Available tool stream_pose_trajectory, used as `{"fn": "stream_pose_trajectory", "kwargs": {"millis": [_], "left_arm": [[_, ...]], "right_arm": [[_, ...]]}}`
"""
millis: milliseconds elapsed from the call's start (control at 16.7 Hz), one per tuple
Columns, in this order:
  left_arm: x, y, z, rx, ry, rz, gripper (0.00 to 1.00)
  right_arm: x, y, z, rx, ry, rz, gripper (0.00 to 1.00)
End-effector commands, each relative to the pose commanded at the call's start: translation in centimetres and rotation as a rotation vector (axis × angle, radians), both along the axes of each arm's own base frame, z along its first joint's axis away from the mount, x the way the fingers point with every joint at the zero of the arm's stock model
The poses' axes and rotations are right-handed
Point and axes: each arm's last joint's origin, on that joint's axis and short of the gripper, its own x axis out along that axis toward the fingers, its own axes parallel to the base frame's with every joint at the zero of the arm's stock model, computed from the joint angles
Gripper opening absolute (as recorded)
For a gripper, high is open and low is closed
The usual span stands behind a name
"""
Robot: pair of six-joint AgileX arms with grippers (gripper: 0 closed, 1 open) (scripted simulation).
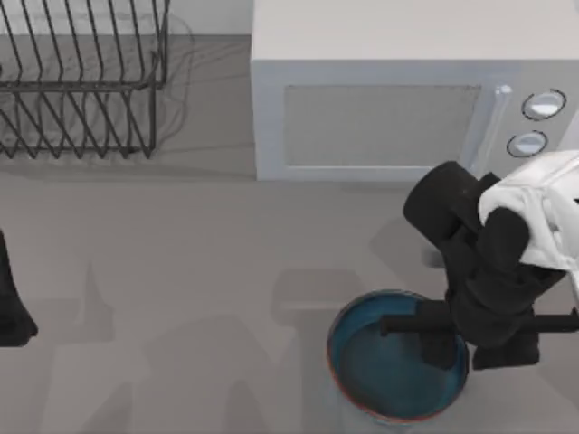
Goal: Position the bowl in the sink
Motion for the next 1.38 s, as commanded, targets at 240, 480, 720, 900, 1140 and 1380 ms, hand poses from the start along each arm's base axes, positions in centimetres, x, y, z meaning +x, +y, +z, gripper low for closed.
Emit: {"fn": "stream_pose_trajectory", "kwargs": {"millis": [240,480,720,900,1140,1380], "left_arm": [[0.0,0.0,0.0,0.000,0.000,0.000,1.00],[0.0,0.0,0.0,0.000,0.000,0.000,1.00],[0.0,0.0,0.0,0.000,0.000,0.000,1.00],[0.0,0.0,0.0,0.000,0.000,0.000,1.00],[0.0,0.0,0.0,0.000,0.000,0.000,1.00],[0.0,0.0,0.0,0.000,0.000,0.000,1.00]], "right_arm": [[0.0,0.0,0.0,0.000,0.000,0.000,0.00],[0.0,0.0,0.0,0.000,0.000,0.000,0.00],[0.0,0.0,0.1,0.001,-0.002,-0.001,0.00],[0.6,0.5,2.0,0.006,-0.009,-0.004,0.00],[1.0,0.7,7.1,-0.011,0.014,-0.009,0.00],[0.4,0.3,12.7,-0.016,0.021,-0.003,0.00]]}}
